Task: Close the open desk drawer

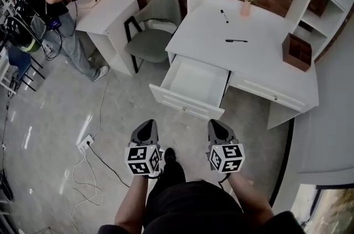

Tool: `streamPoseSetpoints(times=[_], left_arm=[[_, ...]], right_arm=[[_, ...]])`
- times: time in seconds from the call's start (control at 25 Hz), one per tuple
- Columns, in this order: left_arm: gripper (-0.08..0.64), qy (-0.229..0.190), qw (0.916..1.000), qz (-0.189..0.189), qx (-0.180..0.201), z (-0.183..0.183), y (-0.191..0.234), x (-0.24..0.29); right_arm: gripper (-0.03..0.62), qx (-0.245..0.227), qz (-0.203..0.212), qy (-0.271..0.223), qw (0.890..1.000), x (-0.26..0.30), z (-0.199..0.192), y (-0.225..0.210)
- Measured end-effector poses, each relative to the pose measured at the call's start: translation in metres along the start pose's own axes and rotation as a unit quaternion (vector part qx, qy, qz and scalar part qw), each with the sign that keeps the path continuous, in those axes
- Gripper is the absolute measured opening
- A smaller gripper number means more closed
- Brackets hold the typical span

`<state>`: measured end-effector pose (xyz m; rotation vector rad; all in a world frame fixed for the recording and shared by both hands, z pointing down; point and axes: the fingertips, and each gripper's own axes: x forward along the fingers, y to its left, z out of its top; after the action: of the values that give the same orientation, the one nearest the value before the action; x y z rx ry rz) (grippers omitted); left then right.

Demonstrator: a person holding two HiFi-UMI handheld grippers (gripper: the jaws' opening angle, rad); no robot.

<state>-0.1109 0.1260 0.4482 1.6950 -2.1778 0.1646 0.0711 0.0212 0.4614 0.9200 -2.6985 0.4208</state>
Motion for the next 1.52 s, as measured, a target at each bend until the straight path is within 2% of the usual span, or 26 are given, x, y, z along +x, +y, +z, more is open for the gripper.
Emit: streamPoseSetpoints(times=[0.24, 0.44, 0.88, 1.28, 1.52], left_arm=[[0.009, 0.026, 0.9985, -0.045, 0.012, 0.013, 0.045, 0.060], [0.009, 0.049, 0.9953, -0.080, 0.020, 0.012, 0.070, 0.104], [0.009, 0.113, 0.9804, -0.155, 0.046, -0.012, 0.072, 0.160], [0.009, 0.154, 0.9695, -0.185, 0.045, -0.034, 0.052, 0.192], [0.009, 0.181, 0.9612, -0.197, 0.068, -0.048, 0.044, 0.207]], right_arm=[[0.005, 0.031, -0.065, 0.012, 0.997, 0.052, 0.000, -0.006], [0.005, 0.045, -0.124, 0.029, 0.991, 0.075, -0.008, -0.012], [0.005, 0.084, -0.211, 0.069, 0.971, 0.085, -0.040, -0.029], [0.005, 0.111, -0.236, 0.095, 0.961, 0.098, -0.064, -0.055], [0.005, 0.127, -0.239, 0.112, 0.956, 0.114, -0.073, -0.069]])
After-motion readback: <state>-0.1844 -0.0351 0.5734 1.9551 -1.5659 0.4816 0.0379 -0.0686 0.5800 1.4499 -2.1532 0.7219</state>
